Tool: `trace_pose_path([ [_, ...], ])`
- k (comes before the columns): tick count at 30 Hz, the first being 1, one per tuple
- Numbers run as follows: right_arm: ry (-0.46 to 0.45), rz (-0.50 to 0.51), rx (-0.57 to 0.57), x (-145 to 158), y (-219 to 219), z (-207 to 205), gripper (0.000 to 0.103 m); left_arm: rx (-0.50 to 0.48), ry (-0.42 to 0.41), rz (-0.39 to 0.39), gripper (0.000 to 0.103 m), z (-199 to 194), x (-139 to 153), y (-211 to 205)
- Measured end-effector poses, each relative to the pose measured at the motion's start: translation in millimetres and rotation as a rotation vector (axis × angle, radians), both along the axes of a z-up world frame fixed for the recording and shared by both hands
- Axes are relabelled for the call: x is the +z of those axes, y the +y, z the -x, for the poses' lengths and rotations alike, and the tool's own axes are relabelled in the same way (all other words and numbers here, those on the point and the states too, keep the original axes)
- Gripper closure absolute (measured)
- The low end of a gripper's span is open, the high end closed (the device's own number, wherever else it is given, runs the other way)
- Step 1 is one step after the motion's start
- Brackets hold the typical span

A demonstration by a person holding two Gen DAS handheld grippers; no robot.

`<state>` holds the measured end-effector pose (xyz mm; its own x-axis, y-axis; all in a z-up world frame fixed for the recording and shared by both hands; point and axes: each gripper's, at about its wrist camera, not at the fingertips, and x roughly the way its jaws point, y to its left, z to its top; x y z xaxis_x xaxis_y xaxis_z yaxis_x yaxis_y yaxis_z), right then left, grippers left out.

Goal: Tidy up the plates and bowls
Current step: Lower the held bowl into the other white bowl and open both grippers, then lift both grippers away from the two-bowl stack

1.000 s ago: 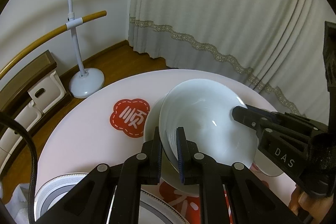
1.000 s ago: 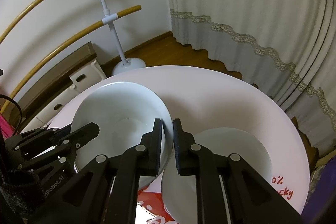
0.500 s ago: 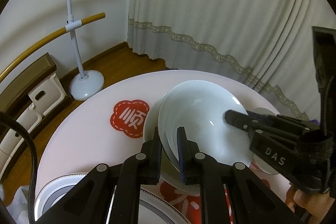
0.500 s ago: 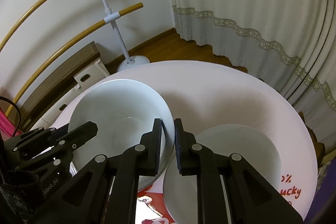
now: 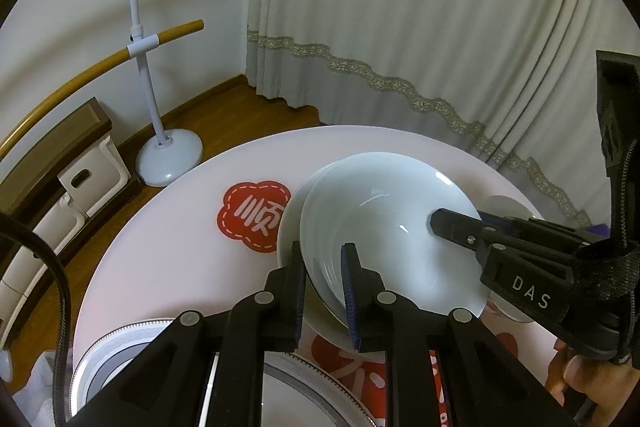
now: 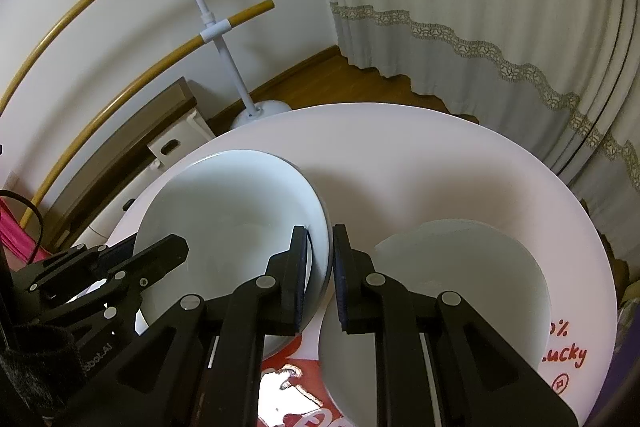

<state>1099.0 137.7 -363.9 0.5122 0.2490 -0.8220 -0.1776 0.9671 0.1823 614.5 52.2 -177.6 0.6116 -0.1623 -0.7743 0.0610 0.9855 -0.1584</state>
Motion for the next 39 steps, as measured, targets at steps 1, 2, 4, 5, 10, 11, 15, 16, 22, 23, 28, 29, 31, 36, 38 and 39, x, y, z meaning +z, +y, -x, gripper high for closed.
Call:
trace_pose_path([
  [1, 0.000, -0.002, -0.002, 1, 0, 1, 0.089, -0.001, 0.001, -0.001, 0.087, 1, 1, 0],
  [2, 0.000, -0.004, -0.004, 1, -1, 2, 0.089, -0.003, 0.004, 0.003, 0.084, 2, 1, 0],
  [4, 0.000, -0.003, -0.004, 3, -1, 5, 0.089, -0.004, 0.006, 0.007, 0.081, 5, 3, 0],
  [5, 0.000, -0.001, -0.003, 4, -1, 6, 0.089, 0.000, 0.005, 0.004, 0.079, 7, 5, -1],
  [10, 0.004, -0.022, 0.000, 8, -2, 14, 0.082, 0.022, -0.024, -0.030, 0.051, 18, 14, -3],
  [11, 0.006, -0.018, 0.000, 8, -2, 15, 0.082, 0.021, -0.032, -0.035, 0.051, 20, 15, -3],
  [15, 0.010, -0.013, 0.001, 10, -1, 18, 0.079, 0.039, -0.020, -0.048, 0.051, 27, 16, -1],
  [16, 0.011, -0.015, -0.002, 10, 1, 20, 0.078, 0.039, -0.016, -0.048, 0.051, 29, 17, -1],
  [22, -0.007, -0.057, -0.016, 22, -9, 39, 0.061, 0.045, -0.030, -0.044, 0.049, 51, 33, -2],
  [23, -0.009, -0.068, -0.014, 25, -10, 43, 0.061, 0.044, -0.034, -0.039, 0.047, 58, 37, -3],
  [28, -0.034, -0.066, -0.005, 42, -13, 67, 0.061, 0.055, -0.041, -0.028, 0.046, 84, 48, -3],
  [29, -0.037, -0.067, -0.005, 43, -13, 71, 0.061, 0.057, -0.037, -0.023, 0.046, 90, 50, -3],
  [31, -0.044, -0.069, -0.004, 49, -15, 81, 0.060, 0.058, -0.043, -0.017, 0.046, 103, 56, -5],
  [36, -0.063, -0.071, -0.006, 61, -30, 111, 0.055, 0.077, -0.078, -0.010, 0.036, 142, 74, -11],
  [38, -0.075, -0.067, -0.008, 65, -38, 124, 0.054, 0.087, -0.096, -0.004, 0.032, 159, 80, -15],
  [39, -0.079, -0.064, -0.010, 67, -44, 131, 0.054, 0.091, -0.101, -0.002, 0.031, 165, 82, -16],
])
